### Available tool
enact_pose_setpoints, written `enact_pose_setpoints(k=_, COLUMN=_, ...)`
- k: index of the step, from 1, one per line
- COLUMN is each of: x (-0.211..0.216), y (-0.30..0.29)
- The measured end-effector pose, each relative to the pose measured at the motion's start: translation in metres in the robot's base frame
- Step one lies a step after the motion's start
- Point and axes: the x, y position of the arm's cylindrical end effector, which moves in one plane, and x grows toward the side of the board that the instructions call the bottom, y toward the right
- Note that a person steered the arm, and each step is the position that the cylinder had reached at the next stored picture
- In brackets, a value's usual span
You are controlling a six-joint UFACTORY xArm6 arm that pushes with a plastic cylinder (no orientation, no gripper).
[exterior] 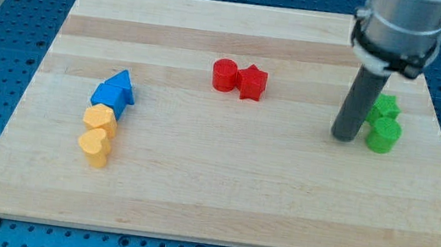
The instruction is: Move the green circle slightly up
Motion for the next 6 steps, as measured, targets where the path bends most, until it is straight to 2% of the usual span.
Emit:
enact_pose_setpoints(k=2, x=0.048, y=0.007)
enact_pose_setpoints(k=3, x=0.032, y=0.071)
enact_pose_setpoints(k=4, x=0.026, y=0.091)
enact_pose_setpoints(k=5, x=-0.004, y=0.092)
enact_pose_setpoints(k=6, x=0.002, y=0.084)
